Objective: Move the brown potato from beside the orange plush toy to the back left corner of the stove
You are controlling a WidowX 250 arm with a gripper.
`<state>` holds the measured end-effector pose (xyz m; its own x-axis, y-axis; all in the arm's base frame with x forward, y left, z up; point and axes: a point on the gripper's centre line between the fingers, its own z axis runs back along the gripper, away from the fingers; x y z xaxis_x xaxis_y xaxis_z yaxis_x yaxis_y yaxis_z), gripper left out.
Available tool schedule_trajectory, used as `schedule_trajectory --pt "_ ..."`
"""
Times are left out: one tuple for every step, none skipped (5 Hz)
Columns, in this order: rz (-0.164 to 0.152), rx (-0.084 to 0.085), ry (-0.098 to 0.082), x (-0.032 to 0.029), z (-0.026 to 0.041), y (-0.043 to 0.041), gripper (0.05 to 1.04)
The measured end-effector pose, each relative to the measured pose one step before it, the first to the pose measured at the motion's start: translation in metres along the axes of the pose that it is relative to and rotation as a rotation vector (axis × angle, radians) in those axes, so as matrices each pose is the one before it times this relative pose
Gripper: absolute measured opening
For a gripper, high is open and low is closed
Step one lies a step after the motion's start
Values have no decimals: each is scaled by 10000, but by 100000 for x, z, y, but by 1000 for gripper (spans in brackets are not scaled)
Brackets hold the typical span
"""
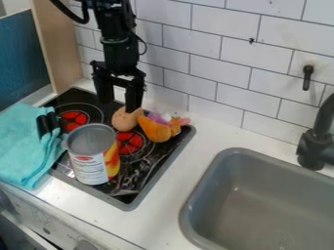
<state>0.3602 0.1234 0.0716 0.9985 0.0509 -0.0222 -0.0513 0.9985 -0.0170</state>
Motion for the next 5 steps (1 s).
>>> schedule_trajectory --pt "-138 -67 220 87 -466 90 1007" --pt "-92 -18 59 98 -230 33 1007" --pt "-46 -89 -62 103 207 -78 1007" --pt "34 -56 -18 60 -22 -78 1007" --pt "5 -126 7 -41 24 -210 1007"
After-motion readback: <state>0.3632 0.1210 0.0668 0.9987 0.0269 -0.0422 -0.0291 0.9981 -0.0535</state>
